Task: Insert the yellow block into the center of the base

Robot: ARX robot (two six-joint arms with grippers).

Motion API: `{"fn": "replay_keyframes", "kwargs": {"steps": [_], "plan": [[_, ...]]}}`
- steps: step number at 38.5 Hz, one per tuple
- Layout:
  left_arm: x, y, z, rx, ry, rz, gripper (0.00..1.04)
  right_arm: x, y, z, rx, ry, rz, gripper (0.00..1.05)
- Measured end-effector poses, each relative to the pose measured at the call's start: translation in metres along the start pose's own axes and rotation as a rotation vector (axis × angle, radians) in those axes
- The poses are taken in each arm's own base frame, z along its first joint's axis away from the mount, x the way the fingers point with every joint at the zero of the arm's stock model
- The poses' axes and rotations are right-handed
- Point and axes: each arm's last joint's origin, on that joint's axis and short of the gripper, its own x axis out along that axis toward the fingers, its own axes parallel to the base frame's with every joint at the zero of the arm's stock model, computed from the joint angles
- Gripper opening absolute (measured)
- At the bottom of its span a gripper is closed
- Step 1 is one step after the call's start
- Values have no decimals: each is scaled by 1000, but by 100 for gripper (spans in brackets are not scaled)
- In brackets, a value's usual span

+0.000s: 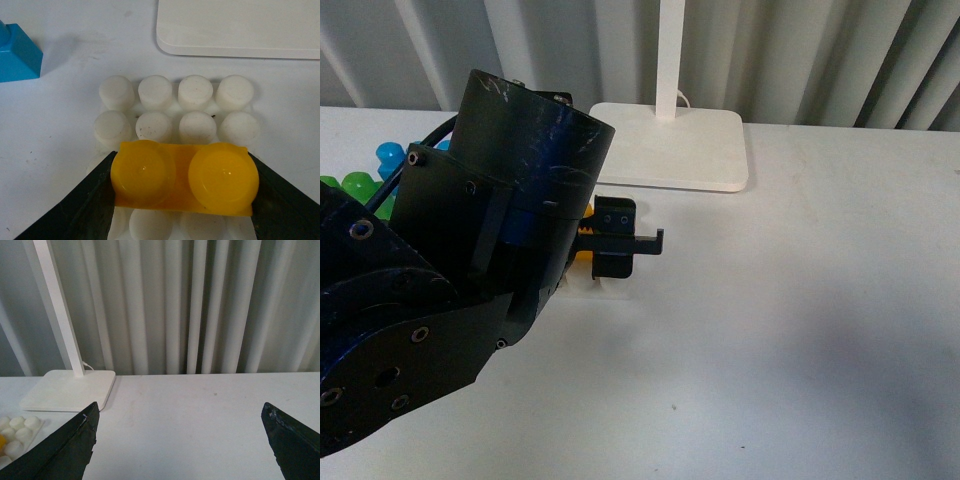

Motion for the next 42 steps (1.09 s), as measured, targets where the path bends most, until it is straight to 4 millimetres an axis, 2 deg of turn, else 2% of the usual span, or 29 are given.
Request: {"fn": "replay_keyframes", "kwargs": {"steps": [26,42], "plan": [[11,-3,-13,35,55,-31,65,0,0,0,0,0,0,95],[23,0,-4,44,90,-68,65,0,0,0,0,0,0,95]]}}
